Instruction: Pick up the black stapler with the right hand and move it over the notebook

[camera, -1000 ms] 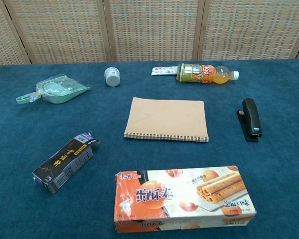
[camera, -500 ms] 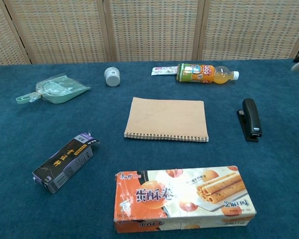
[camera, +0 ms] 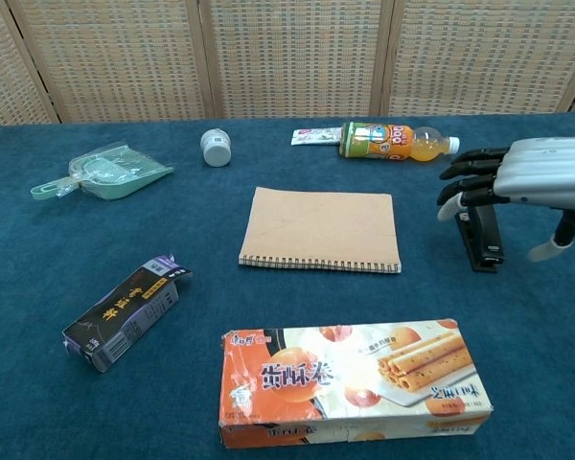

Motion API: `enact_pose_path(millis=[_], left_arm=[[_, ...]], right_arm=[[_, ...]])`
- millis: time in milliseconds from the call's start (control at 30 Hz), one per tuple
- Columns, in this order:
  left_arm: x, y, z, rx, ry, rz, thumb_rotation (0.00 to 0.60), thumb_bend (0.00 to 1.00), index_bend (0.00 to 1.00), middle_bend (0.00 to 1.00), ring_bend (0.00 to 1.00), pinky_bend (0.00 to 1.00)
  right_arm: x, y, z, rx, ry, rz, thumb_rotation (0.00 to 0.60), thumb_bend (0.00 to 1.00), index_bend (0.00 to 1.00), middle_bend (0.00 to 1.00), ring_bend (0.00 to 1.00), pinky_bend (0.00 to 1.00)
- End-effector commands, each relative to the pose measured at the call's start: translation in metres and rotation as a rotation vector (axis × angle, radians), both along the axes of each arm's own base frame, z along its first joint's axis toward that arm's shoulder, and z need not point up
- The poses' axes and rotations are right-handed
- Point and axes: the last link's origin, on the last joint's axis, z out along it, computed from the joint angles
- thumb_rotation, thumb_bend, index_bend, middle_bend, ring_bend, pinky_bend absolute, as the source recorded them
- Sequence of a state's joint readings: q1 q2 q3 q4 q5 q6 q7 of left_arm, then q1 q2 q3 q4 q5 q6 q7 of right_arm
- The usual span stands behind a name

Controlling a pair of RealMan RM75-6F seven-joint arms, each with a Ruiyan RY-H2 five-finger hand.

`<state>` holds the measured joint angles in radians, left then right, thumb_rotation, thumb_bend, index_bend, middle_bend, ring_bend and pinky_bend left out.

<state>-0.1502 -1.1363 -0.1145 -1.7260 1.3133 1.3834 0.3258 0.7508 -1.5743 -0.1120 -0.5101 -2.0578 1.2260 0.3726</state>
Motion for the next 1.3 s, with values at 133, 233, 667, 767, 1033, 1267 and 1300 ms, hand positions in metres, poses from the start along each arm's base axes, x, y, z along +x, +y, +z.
enact_pose_path(millis=[133, 233, 667, 767, 1033, 1267, 1300], left_arm=[[0.0, 0.001, 0.003, 0.005, -0.009, 0.012, 0.6, 0.04, 0.0, 0.0, 0.0, 0.0], [0.0, 0.001, 0.004, 0.007, -0.013, 0.013, 0.6, 0.04, 0.0, 0.0, 0.0, 0.0], [-0.001, 0.001, 0.007, 0.004, -0.029, 0.018, 0.6, 0.04, 0.0, 0.0, 0.0, 0.0], [-0.002, 0.001, 0.008, 0.004, -0.034, 0.02, 0.6, 0.04, 0.0, 0.0, 0.0, 0.0], [-0.005, 0.005, 0.013, 0.002, -0.052, 0.031, 0.6, 0.04, 0.0, 0.0, 0.0, 0.0], [-0.005, 0.006, 0.011, -0.015, -0.056, 0.031, 0.6, 0.04, 0.0, 0.0, 0.0, 0.0], [-0.005, 0.006, 0.011, -0.017, -0.057, 0.03, 0.6, 0.04, 0.0, 0.0, 0.0, 0.0]], right_arm=[[0.005, -0.01, -0.021, 0.027, 0.054, 0.008, 0.6, 0.1, 0.23, 0.18, 0.04, 0.01], [0.0, -0.011, -0.026, 0.032, 0.096, 0.001, 0.6, 0.21, 0.31, 0.26, 0.11, 0.04], [0.012, -0.018, -0.022, -0.048, 0.057, 0.08, 0.6, 0.48, 0.52, 0.53, 0.36, 0.4], [0.026, -0.021, -0.015, -0.068, 0.017, 0.145, 0.6, 0.48, 0.52, 0.53, 0.36, 0.4], [0.09, -0.04, -0.024, -0.071, -0.103, 0.241, 0.6, 0.48, 0.52, 0.53, 0.36, 0.4], [0.14, -0.046, -0.072, -0.02, -0.092, 0.262, 0.6, 0.48, 0.52, 0.53, 0.36, 0.41], [0.144, -0.046, -0.078, -0.018, -0.088, 0.259, 0.6, 0.48, 0.52, 0.53, 0.36, 0.41]])
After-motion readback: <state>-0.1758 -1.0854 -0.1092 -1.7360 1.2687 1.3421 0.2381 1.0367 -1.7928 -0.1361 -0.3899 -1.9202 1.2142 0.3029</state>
